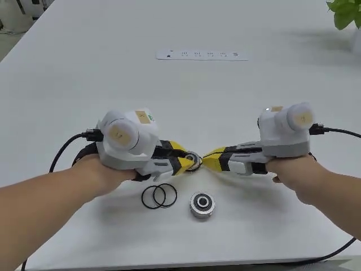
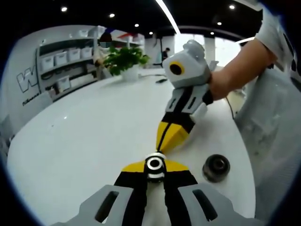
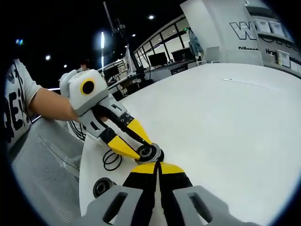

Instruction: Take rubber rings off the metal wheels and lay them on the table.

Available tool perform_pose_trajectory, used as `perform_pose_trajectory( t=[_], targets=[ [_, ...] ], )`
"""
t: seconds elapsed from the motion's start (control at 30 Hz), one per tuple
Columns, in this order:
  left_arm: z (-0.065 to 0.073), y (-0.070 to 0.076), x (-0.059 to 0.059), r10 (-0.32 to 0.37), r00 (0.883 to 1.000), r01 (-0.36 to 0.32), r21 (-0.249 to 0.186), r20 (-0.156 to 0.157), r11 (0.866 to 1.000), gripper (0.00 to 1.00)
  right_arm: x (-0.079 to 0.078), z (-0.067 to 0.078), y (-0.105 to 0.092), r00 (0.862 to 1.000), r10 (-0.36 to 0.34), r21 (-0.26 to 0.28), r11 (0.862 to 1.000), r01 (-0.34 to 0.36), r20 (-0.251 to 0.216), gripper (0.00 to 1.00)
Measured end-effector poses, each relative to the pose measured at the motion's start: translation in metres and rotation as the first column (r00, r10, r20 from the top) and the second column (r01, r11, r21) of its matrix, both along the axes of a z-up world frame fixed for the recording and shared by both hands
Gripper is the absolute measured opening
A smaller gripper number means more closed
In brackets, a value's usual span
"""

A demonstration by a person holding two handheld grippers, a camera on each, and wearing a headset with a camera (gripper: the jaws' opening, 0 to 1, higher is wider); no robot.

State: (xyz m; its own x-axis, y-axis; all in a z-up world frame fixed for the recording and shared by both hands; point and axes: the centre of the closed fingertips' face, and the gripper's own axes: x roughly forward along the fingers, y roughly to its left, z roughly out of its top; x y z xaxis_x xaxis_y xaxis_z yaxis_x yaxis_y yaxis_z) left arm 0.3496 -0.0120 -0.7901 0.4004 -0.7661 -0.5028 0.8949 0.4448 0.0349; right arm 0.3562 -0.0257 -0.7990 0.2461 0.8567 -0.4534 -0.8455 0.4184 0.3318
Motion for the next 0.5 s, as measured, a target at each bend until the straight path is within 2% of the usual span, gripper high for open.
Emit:
perform_pose_trajectory(
  t=[0.13, 0.5],
  targets=[
    [0.0002, -0.0001, -0.0001, 0.002, 1.000, -0.002, -0.001, 0.001, 1.000, 0.12, -0.0016, 0.0000, 0.0027, 1.000, -0.006, -0.003, 1.000, 0.006, -0.004, 0.00],
    [0.0003, -0.0005, 0.0010, 0.010, 1.000, -0.010, 0.011, 0.008, 1.000, 0.12, 0.0011, 0.0068, 0.0071, 0.996, -0.051, 0.059, 0.997, 0.055, -0.070, 0.00]
  ],
)
